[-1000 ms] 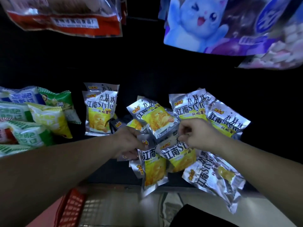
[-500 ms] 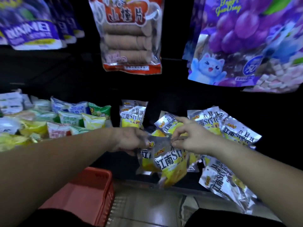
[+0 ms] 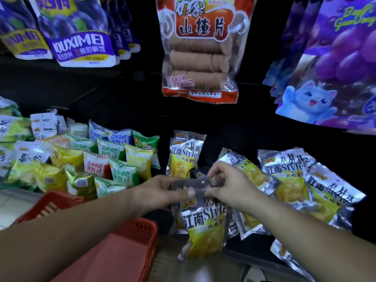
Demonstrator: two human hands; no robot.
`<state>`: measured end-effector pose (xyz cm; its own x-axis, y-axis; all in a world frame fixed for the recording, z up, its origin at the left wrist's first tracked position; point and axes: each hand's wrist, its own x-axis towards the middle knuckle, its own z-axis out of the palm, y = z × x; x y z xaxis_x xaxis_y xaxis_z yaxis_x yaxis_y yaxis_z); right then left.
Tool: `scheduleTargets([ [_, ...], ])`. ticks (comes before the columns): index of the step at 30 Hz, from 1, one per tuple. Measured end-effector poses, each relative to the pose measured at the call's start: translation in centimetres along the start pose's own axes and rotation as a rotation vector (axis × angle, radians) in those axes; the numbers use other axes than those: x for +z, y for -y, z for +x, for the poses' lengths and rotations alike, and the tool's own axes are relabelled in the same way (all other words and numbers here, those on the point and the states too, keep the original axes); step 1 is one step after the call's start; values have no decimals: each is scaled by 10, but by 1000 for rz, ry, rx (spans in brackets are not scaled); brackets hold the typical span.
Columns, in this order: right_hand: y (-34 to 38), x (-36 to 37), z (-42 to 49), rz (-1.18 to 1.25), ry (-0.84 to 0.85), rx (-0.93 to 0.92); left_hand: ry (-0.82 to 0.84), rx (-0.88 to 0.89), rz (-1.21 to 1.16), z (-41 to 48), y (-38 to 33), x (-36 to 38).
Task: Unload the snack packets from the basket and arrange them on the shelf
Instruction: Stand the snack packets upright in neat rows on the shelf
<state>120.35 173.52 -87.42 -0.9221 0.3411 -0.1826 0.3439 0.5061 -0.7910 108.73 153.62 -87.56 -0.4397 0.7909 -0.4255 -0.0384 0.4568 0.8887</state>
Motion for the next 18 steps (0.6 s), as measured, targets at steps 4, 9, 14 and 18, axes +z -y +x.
scheduleTargets([
  [4,3,10,8,59,-62,55,-159,67,22,8,7,-7],
  [9,20,15,10,109,-185,12,-301,118,-32,13,7,-18],
  [14,21,13,3,324,-33,200,-336,147,-181,12,9,-33],
  [18,29,10,1,251,-73,121,-421,145,-332,13,6,-38],
])
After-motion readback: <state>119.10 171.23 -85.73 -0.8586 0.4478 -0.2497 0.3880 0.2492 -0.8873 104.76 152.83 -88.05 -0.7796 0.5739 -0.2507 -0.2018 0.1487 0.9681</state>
